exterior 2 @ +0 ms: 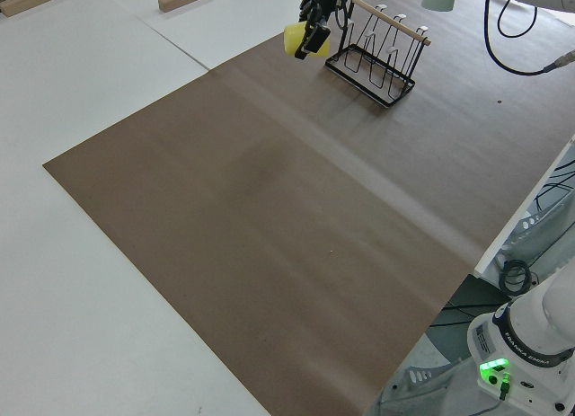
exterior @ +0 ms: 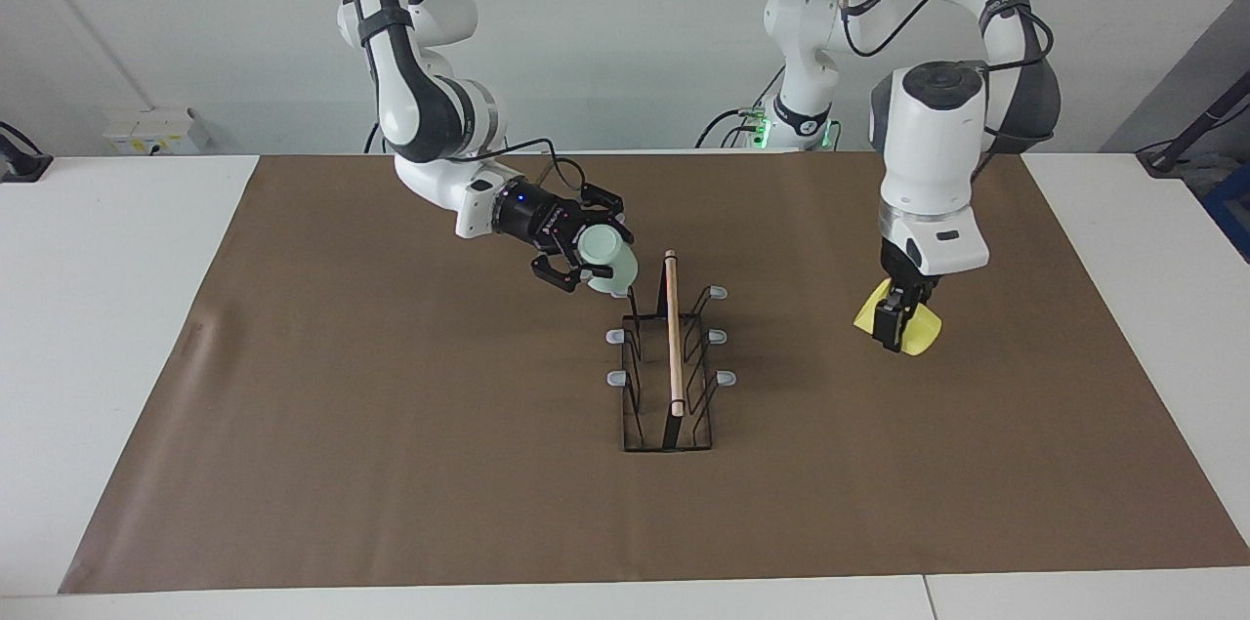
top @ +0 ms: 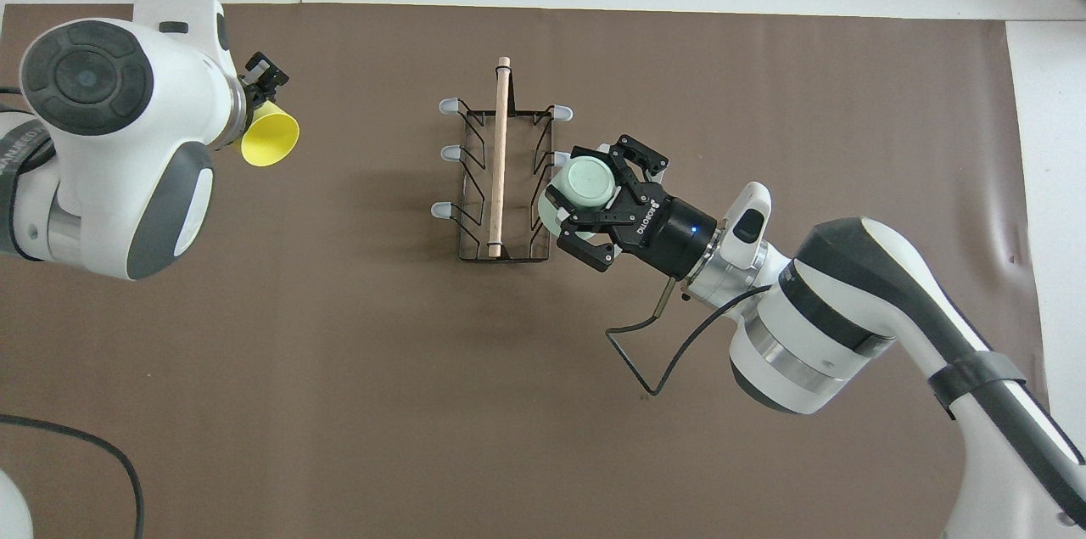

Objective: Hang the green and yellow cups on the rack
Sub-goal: 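Hang the green cup on a rack peg and open the right gripper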

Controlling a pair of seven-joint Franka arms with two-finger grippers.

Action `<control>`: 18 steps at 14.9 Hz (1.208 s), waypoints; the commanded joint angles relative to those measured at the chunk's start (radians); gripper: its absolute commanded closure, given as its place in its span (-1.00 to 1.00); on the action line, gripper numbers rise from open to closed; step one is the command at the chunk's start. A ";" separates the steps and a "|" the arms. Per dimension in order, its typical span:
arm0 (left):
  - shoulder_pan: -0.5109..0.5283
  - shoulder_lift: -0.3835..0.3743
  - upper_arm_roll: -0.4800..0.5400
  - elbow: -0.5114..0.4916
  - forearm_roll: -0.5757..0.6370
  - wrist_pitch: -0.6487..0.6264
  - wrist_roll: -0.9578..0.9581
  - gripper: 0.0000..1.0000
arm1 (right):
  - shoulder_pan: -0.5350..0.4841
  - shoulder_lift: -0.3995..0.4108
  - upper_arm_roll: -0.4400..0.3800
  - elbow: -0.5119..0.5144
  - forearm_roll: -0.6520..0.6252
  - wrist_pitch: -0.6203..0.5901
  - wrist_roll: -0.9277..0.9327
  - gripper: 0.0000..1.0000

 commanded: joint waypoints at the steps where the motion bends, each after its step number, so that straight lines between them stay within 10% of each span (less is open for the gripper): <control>1: -0.067 -0.040 0.015 -0.022 0.129 -0.064 -0.147 1.00 | 0.014 0.036 -0.001 0.006 0.067 0.009 -0.090 1.00; 14: -0.297 -0.080 0.012 -0.087 0.417 -0.105 -0.445 1.00 | 0.047 0.259 0.000 0.004 0.242 -0.169 -0.346 1.00; 15: -0.317 -0.082 0.011 -0.097 0.454 -0.098 -0.497 1.00 | 0.047 0.260 0.000 0.006 0.243 -0.163 -0.343 0.39; 16: -0.351 -0.079 0.012 -0.125 0.523 -0.084 -0.561 1.00 | 0.047 0.260 0.000 0.006 0.248 -0.162 -0.342 -0.98; 18: -0.372 -0.071 0.011 -0.131 0.580 -0.093 -0.621 1.00 | 0.047 0.262 0.000 0.006 0.249 -0.158 -0.340 -1.00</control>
